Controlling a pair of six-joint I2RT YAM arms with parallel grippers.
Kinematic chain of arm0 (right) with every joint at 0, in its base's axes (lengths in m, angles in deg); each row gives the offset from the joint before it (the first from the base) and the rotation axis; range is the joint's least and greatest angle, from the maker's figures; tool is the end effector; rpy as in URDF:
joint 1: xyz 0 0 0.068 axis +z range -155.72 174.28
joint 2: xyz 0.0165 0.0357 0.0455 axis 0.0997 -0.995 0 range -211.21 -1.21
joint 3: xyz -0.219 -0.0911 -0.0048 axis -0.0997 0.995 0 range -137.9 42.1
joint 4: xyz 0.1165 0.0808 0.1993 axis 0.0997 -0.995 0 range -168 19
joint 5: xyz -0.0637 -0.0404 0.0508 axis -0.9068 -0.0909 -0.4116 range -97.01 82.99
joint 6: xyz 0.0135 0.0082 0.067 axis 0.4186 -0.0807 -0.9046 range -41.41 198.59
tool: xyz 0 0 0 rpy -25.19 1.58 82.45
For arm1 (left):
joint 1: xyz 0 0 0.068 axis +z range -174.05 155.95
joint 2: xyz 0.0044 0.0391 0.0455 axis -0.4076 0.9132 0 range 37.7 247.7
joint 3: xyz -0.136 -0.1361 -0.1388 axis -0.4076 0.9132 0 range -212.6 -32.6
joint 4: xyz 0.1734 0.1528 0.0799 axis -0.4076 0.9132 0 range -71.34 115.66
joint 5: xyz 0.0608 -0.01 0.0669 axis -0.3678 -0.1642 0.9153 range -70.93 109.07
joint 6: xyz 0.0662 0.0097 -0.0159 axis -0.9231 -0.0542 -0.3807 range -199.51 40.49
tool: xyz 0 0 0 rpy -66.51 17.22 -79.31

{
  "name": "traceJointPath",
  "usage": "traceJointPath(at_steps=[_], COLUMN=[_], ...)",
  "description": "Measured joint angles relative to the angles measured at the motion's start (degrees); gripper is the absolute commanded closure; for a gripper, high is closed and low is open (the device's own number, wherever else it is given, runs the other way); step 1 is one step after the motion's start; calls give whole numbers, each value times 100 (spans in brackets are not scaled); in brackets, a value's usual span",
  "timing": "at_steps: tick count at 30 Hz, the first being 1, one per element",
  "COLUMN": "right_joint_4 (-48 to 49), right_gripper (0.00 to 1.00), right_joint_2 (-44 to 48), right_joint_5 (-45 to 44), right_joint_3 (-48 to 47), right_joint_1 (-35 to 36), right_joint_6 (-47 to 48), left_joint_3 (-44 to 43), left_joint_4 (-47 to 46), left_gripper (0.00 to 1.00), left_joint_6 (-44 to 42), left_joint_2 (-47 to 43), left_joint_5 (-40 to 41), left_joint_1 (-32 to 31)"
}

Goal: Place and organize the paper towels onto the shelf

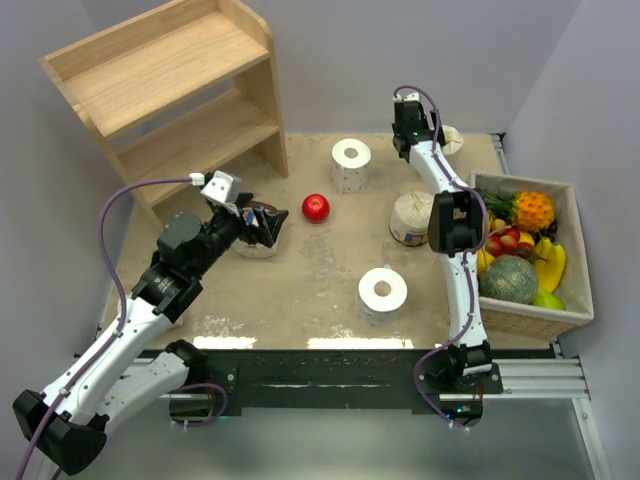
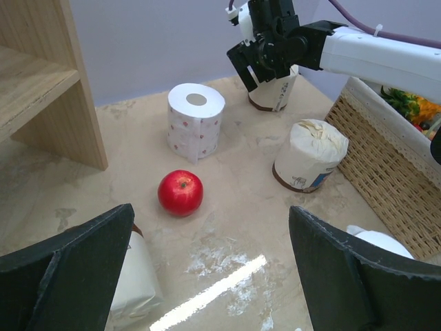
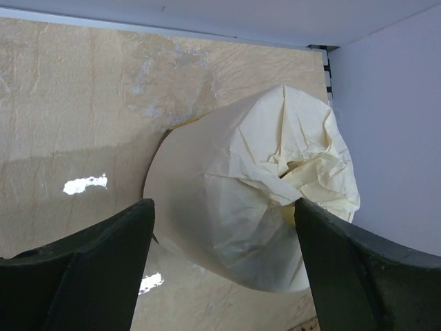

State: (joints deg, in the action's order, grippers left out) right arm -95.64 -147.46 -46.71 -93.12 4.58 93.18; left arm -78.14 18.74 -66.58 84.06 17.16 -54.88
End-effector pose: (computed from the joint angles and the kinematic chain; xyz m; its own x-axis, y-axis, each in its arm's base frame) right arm 0.5355 0.0613 0.1869 -0.6493 -0.3149 -0.6923 0.2163 0.7962 -0.5651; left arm 0.1885 -0.1146 0.3325 -0.1343 -0.1803 -0.9744 0.5241 0.8216 -0.2243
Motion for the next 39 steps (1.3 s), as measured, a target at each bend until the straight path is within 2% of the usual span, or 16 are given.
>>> traceJointPath(at_steps=[2,3,7,10,14,28,34,39], right_joint_4=[-24,-28,-13,74,208,437,490,236], right_gripper=[23,30,48,55,60,64,64,63], right_joint_2=[-66,-81,-79,-55,66,1051,2214,3342], right_joint_5=[37,42,90,131,240,310,151,63], right_joint_3=[-39,-46,-74,-50,138,1211,2192,3027], right_joint_1=[-20,-26,-48,-52,-50,444,944,1473], right_joint_6=[2,7,50,118,201,684,562,96], left_joint_3=[0,0,0,0,0,0,0,0], left_joint_4=[0,0,2,0,2,2,2,11], left_gripper=[0,0,0,0,0,0,0,0], left_joint_6=[0,0,0,0,0,-2,-2,-4], left_joint_2=[15,22,39,50,57,57,48,-52], left_joint_5=[-2,-2,-2,-2,0,35,76,260], left_joint_1=[0,0,0,0,0,0,0,0])
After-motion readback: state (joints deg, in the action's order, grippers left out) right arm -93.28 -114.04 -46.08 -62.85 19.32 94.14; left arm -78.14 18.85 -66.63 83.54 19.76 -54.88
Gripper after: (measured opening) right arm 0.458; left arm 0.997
